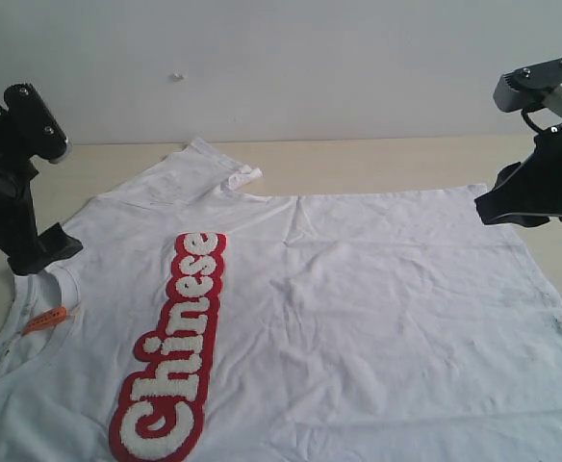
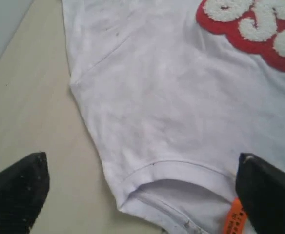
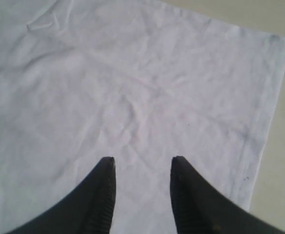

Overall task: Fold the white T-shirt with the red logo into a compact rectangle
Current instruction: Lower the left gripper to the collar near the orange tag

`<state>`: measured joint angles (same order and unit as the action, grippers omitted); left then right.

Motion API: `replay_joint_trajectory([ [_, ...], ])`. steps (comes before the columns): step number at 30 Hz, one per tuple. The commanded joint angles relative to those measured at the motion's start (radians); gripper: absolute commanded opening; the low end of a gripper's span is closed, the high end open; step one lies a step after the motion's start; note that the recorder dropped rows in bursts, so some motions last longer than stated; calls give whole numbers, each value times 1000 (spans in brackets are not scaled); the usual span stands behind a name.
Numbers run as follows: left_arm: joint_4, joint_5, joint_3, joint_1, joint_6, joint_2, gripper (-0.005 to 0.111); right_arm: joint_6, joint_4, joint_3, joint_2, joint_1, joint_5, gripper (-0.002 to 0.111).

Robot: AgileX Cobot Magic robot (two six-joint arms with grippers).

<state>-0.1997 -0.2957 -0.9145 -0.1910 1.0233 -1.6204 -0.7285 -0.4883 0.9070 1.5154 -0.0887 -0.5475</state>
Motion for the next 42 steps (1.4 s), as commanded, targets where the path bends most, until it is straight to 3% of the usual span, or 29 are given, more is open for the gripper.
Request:
replay_joint_trajectory([
  [1,5,-120,-5,3,191,7,105,-9,-8,8,0,-5,-2,38],
  [3,14,-151,-5,3,230,3,105,-7,-10,8,0,-5,-2,38],
  [5,147,-154,-5,3,242,3,105,-11,-10,8,0,-5,-15,38],
  [9,261,-247,-5,3,403,3,105,-10,-10,8,0,-5,-32,38],
  [12,271,-257,-5,5,440,3,105,-10,-10,8,0,-5,-33,38],
  [17,254,-523,-101,36,497,-87,105,-10,-10,8,0,-5,-34,38],
  [19,189,-566,-126,65,554,-132,105,-10,-10,8,0,-5,-32,38],
  [24,180,-479,-131,113,573,-194,105,-11,-10,8,0,-5,-23,38],
  [33,87,-452,-131,112,629,-282,105,-11,-10,8,0,-5,-23,38],
  [42,142,-443,-131,122,624,-282,105,-11,-10,8,0,-5,-23,38],
])
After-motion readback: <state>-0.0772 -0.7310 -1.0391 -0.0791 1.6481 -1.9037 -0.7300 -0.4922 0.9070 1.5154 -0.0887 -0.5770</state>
